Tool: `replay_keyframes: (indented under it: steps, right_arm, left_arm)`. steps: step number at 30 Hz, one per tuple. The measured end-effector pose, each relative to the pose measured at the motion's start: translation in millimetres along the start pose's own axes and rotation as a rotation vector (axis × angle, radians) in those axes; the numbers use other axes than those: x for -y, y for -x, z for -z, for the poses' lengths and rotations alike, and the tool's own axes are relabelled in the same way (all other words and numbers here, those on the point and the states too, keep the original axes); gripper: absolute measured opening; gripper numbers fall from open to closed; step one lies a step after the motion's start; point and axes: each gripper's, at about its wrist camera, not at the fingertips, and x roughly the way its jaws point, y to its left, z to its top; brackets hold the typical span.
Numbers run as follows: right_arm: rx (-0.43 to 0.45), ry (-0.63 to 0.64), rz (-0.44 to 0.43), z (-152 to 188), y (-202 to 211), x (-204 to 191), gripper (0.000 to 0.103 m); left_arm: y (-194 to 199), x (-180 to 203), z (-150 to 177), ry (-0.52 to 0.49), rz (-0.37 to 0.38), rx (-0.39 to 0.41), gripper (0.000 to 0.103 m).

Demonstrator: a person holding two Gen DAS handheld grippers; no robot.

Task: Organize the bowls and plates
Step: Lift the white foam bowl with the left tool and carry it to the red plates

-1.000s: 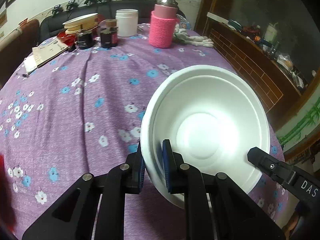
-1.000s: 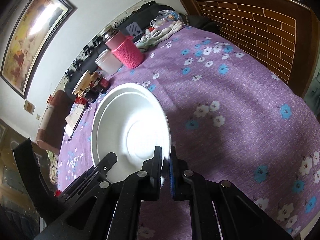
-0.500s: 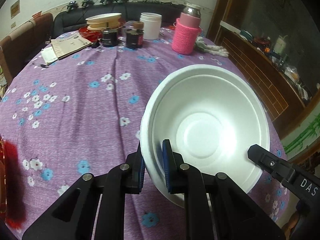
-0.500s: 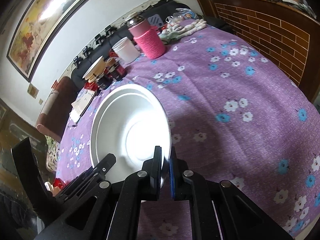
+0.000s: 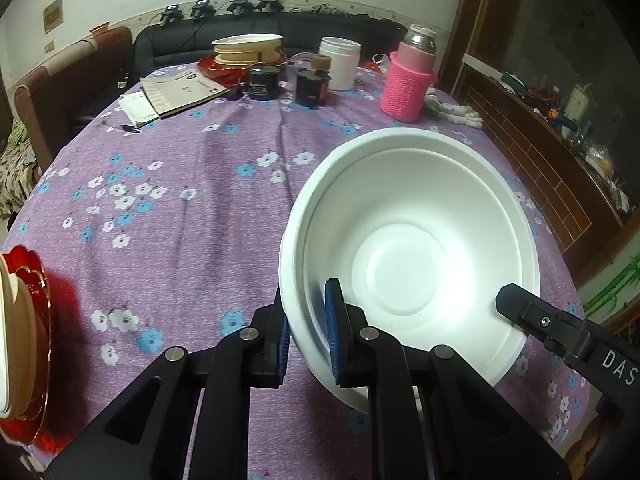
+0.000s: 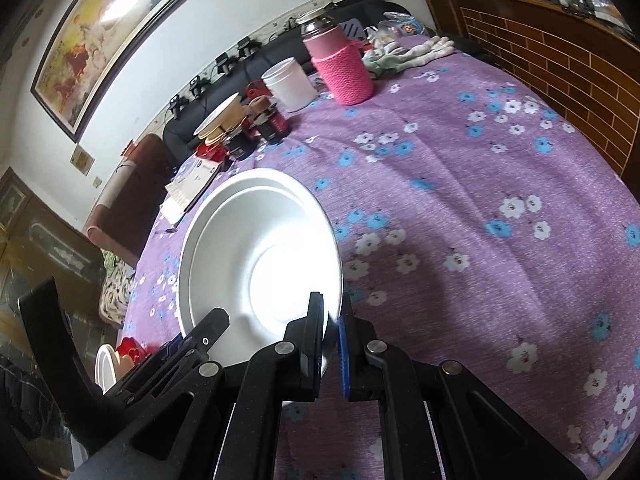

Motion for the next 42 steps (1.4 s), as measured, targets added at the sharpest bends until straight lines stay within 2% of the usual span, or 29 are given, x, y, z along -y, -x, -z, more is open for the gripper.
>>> replay_keyframes:
  steps: [21, 42]
  right_arm:
    - [-0.034, 0.100, -0.107, 11.8, -9.6, -55.8, 0.006]
    - [-0.097, 0.320, -0.295, 43.0, -16.1, -180.0, 0.006]
  left_arm:
    - [36.3, -60.1, 7.4, 0.094, -0.067, 0.057, 0.013]
    - [109.5, -167.8, 29.8, 0.329, -0.189, 0.182, 0.013]
